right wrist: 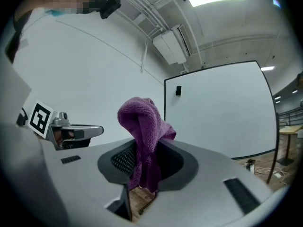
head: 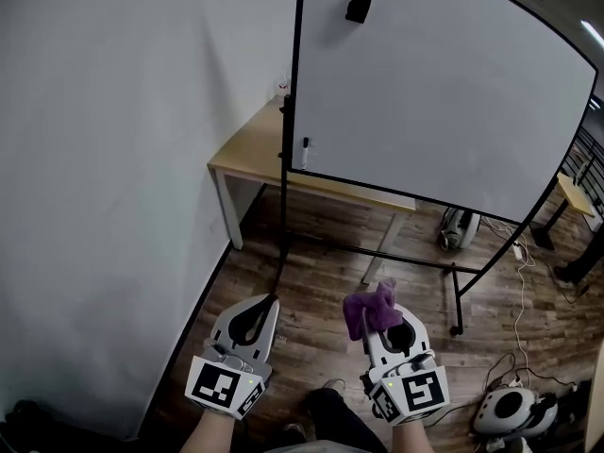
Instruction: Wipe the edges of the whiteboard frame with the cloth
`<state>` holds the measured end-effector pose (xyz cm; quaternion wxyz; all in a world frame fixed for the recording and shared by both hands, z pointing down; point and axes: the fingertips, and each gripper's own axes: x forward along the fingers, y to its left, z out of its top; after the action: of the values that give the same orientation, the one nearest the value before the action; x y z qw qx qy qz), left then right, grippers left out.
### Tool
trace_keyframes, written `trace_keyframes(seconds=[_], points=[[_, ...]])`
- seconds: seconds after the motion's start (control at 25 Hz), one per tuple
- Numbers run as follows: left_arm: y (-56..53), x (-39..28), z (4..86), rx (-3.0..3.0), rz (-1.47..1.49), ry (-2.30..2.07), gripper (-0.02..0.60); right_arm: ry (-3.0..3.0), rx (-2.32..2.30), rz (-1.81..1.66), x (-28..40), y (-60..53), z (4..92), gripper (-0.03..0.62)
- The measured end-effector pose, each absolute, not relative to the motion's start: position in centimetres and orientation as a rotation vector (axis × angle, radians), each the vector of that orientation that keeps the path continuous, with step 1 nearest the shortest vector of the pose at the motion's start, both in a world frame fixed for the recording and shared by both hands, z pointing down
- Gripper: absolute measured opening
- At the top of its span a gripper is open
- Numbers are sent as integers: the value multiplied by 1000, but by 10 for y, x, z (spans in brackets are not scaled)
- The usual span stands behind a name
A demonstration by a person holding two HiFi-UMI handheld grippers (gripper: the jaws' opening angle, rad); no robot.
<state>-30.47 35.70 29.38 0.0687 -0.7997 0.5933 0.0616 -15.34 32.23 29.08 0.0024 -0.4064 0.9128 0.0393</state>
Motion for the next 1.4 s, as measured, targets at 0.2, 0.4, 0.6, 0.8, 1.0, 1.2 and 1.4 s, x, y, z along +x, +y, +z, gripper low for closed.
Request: trace_keyframes(seconds=[0.2, 0.4, 0.6, 0.8, 1.0, 1.2, 1.4], points=[[311, -312, 293, -2383, 180, 1799, 18, 2876, -1271, 26, -162, 275, 301, 104], [253, -309, 283, -2363, 169, 1808, 18, 2893, -1269, 7, -162, 214, 298, 104], [200, -306, 279, -2339, 172, 1835, 18, 2904, -1239, 10, -159, 155, 295, 104], [154, -298, 279, -2318, 185, 1864, 18, 2918, -1196, 18, -153, 107, 298, 104], [123, -289, 281, -2309, 173, 1879, 18, 2910, -1179, -4, -147, 74, 303, 104], [99, -290, 288, -2324, 150, 1882, 18, 2916, -1176, -21, -149, 52, 311, 104], [69, -302, 291, -2356, 149, 1853, 18, 2897, -1216, -37, -161, 28, 316, 104]])
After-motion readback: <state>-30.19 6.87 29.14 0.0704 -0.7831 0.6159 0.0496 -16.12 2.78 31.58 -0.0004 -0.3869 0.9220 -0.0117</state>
